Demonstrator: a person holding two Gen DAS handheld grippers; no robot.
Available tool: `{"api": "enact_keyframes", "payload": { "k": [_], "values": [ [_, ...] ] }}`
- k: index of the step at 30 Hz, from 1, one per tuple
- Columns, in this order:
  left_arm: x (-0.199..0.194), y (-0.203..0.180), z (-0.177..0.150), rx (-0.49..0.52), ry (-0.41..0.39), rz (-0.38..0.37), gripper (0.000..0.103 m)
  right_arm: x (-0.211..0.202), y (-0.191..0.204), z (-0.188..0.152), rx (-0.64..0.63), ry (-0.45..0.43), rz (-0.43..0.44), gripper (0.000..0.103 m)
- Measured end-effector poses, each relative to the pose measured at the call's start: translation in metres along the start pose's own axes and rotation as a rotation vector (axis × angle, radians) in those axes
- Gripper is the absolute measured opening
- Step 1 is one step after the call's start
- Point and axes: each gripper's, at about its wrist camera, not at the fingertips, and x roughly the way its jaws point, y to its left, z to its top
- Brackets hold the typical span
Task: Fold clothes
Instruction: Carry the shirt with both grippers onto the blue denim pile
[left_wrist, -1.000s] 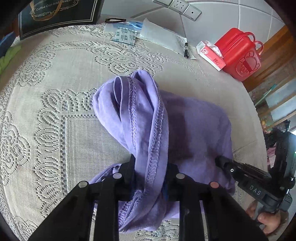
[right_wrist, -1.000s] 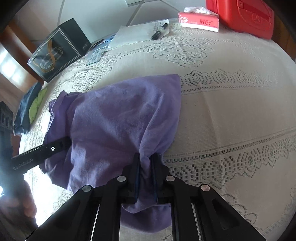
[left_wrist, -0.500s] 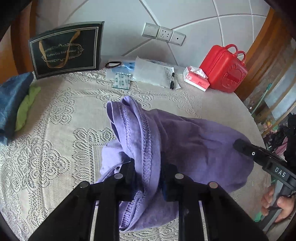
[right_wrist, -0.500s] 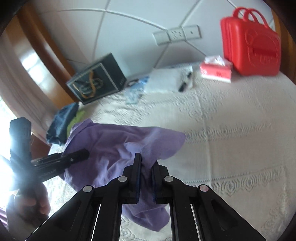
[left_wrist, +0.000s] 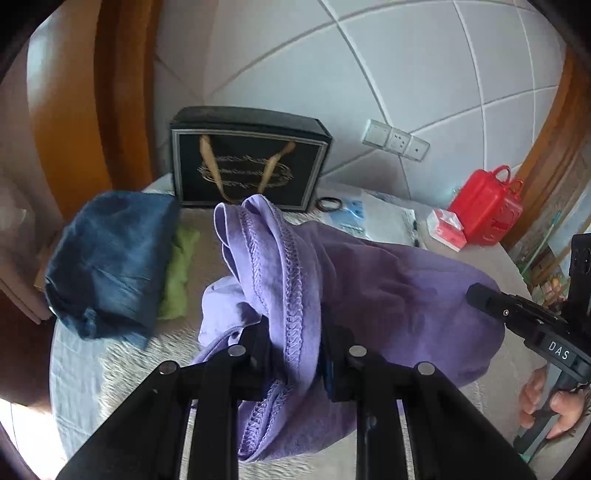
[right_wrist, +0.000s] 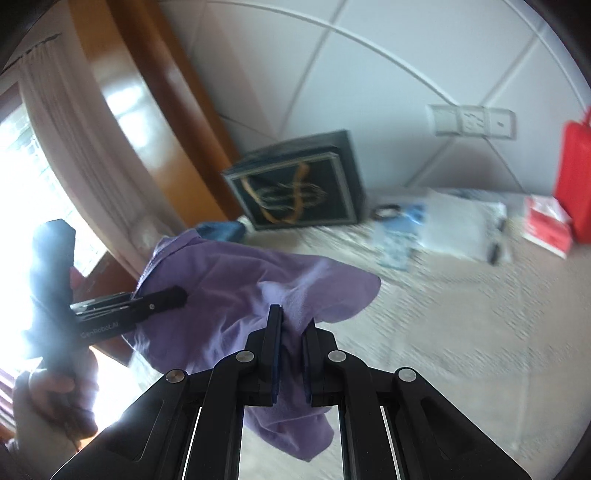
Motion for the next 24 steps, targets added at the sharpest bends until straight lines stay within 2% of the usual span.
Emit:
{"api": "enact_keyframes", "payload": {
  "k": [5, 9, 13, 16, 17, 18, 19, 20, 21, 22, 24],
  "values": [
    [-0.025, 0.097, 0.049, 0.017, -0.04, 0.084, 0.02, 0.07, 0.093, 0.049, -0.03, -0.047, 0.076, 0.009],
    [-0.018, 0.171, 0.082, 0.006, -0.026, 0.139, 0.02, 0.137, 0.147, 0.075, -0.024, -0.046, 0.119, 0.009],
    [0.029, 0.236, 0.087, -0.023, 0.053, 0.18, 0.022, 0.204, 0.18, 0.082, -0.031, -0.001, 0.113, 0.009],
    [0.077, 0.275, 0.071, -0.057, 0.163, 0.23, 0.03, 0.265, 0.191, 0.069, -0.045, 0.11, 0.041, 0.015],
    [0.09, 0.284, 0.063, -0.071, 0.203, 0.246, 0.034, 0.281, 0.191, 0.061, -0.052, 0.146, 0.009, 0.028],
    [0.1, 0.291, 0.056, -0.08, 0.233, 0.255, 0.038, 0.296, 0.192, 0.054, -0.059, 0.181, -0.023, 0.049],
    [0.106, 0.295, 0.05, -0.084, 0.245, 0.252, 0.054, 0.311, 0.192, 0.047, -0.065, 0.215, -0.055, 0.062],
    [0.109, 0.297, 0.045, -0.084, 0.251, 0.248, 0.08, 0.32, 0.193, 0.041, -0.074, 0.237, -0.068, 0.082],
    [0.109, 0.297, 0.042, -0.079, 0.244, 0.239, 0.09, 0.327, 0.196, 0.035, -0.096, 0.254, -0.089, 0.09],
    [0.106, 0.297, 0.04, -0.077, 0.234, 0.225, 0.098, 0.33, 0.197, 0.031, -0.116, 0.261, -0.104, 0.09],
    [0.102, 0.295, 0.036, -0.074, 0.226, 0.217, 0.099, 0.333, 0.203, 0.026, -0.144, 0.269, -0.119, 0.09]
  ]
}}
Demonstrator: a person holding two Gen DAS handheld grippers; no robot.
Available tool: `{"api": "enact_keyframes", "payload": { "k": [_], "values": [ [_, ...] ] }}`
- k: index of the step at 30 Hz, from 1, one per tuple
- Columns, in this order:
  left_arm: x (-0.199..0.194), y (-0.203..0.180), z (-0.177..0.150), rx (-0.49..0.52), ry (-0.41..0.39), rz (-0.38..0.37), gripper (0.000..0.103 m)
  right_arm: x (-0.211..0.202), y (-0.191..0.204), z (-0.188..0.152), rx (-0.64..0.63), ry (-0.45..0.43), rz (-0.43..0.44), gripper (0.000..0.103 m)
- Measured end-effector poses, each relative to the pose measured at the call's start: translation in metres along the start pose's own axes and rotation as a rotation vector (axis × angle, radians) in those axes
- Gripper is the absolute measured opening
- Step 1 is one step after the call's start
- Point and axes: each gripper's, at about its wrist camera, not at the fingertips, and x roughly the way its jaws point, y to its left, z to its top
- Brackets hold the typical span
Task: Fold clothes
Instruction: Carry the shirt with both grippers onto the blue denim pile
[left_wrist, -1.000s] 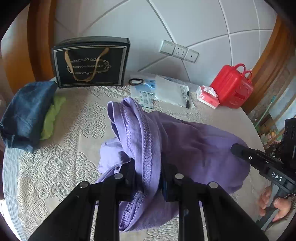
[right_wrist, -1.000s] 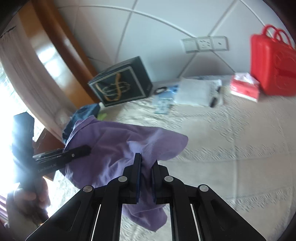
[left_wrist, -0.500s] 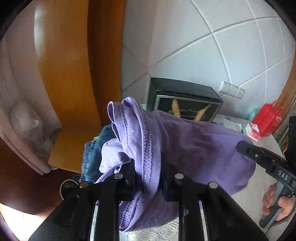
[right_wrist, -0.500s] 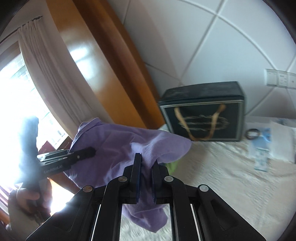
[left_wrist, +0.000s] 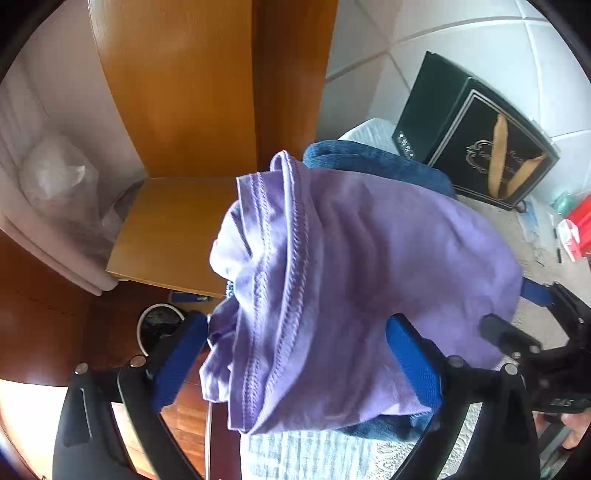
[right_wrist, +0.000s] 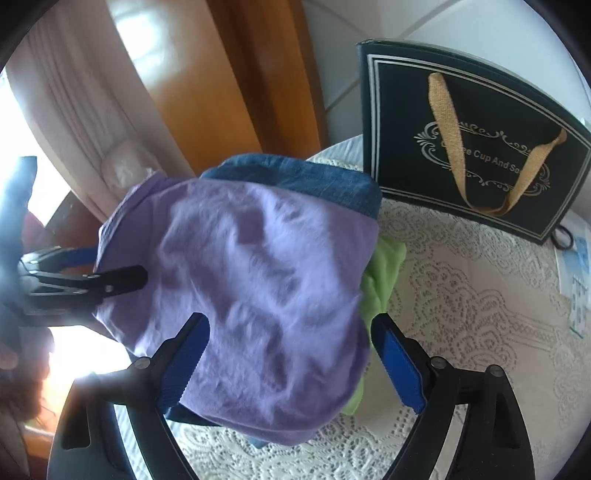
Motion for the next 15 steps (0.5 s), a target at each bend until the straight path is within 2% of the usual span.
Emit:
{"api": "enact_keyframes", "payload": {
  "k": [5, 7, 11, 15],
  "values": [
    [-0.009, -0.012, -0.012, 0.015, -0.02, 0.048, 0.099, -0.013, 0.016, -0.007, -0.047, -0.008, -0.075, 0.09],
    [-0.012, -0.019, -0.016, 0.013, -0.017, 0.1, 0.099, -0.021, 0.02, -0.009, -0.052, -0.011, -0.099, 0.091],
    [-0.024, -0.035, -0.032, 0.065, -0.066, 0.193, 0.099, -0.035, 0.028, -0.015, -0.046, -0.005, -0.141, 0.092],
    [-0.03, -0.043, -0.049, 0.079, -0.07, 0.149, 0.099, -0.044, 0.026, -0.02, -0.037, 0.001, -0.165, 0.093]
  ]
}}
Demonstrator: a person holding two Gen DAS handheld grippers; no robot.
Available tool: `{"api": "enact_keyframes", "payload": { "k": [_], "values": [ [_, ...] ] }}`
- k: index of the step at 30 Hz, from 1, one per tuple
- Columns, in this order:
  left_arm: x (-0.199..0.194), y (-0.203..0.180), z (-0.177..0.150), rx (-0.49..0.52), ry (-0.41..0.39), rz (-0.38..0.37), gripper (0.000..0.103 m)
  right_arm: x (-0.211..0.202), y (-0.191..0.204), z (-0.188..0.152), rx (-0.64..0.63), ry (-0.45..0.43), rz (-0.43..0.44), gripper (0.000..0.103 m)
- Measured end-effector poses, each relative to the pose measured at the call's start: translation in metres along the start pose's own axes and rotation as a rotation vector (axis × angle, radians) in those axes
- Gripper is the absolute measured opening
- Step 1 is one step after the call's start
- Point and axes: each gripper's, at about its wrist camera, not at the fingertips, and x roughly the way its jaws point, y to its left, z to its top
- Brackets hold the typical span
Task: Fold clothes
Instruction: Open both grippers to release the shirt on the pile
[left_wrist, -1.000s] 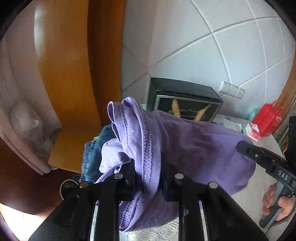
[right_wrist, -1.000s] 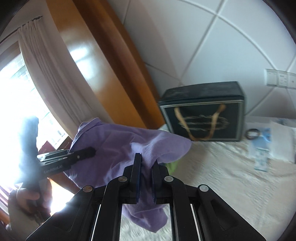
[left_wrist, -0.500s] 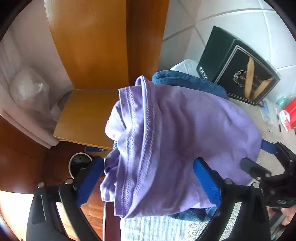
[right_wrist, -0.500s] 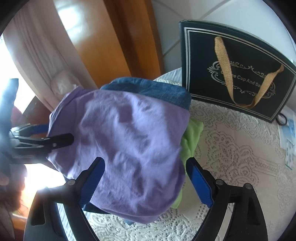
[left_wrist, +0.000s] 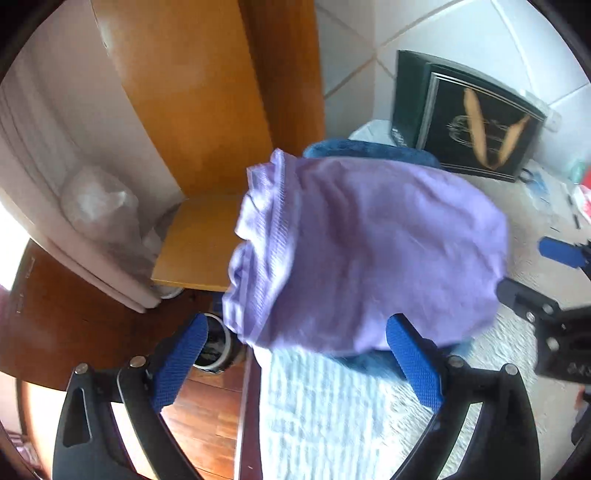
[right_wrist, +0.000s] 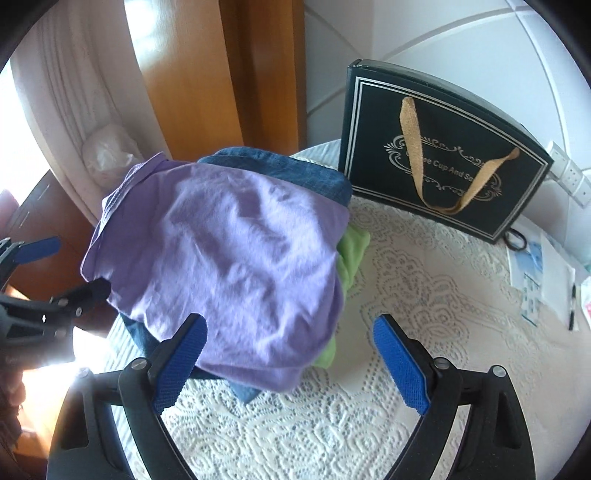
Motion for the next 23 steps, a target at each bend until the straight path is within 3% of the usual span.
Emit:
{"api": "enact_keyframes", "payload": {
  "k": [14, 23],
  "values": [
    [-0.008, -0.007, -0.026, -0.003, 0.024, -0.132, 0.099, -0.021, -0.003, -0.015, 0.031, -0.04, -0.015, 0.093],
    [-0.011, -0.01, -0.013, -0.007, -0.001, -0.132, 0.099, -0.023, -0.013, -0.015, 0.062, -0.043, -0.026, 0.093]
  ]
}}
